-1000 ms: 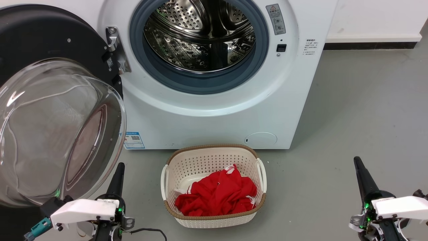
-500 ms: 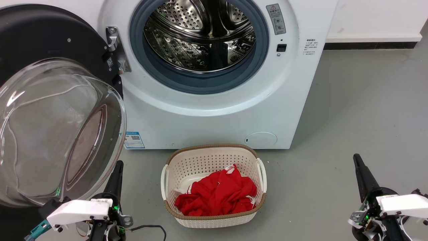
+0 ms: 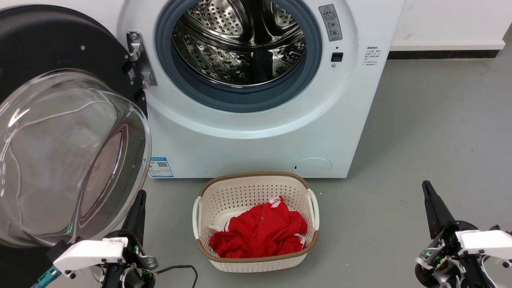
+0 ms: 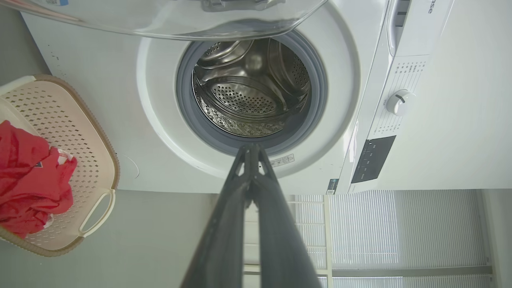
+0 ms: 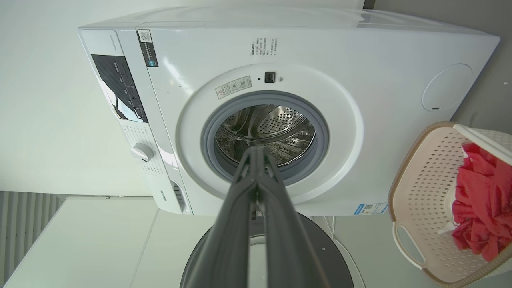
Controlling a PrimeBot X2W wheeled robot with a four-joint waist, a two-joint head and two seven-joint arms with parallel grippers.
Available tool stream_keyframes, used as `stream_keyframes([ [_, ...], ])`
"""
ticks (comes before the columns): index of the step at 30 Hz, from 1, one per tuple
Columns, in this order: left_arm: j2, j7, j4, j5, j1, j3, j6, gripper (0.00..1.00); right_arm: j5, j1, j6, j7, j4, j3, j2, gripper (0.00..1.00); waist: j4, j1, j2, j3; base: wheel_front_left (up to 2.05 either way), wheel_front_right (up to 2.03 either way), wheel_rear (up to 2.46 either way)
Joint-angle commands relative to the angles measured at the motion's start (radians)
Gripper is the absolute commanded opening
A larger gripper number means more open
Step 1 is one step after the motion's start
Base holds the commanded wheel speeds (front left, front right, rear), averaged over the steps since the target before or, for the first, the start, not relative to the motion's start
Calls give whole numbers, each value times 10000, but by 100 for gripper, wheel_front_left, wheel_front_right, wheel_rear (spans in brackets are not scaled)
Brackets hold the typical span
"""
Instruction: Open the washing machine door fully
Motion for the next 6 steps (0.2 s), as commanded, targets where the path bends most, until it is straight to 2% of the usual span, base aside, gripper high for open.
stream_keyframes([
  [1, -25, 63, -38, -199, -88, 69, -67, 0, 217, -151, -3, 46, 49, -17, -14, 0, 1, -1, -1, 1, 0, 0, 0],
  [6, -31, 100, -35, -285, -81, 77, -85, 0, 325, -158, -3, 77, 59, -24, -8, 0, 2, -1, -1, 1, 0, 0, 0],
])
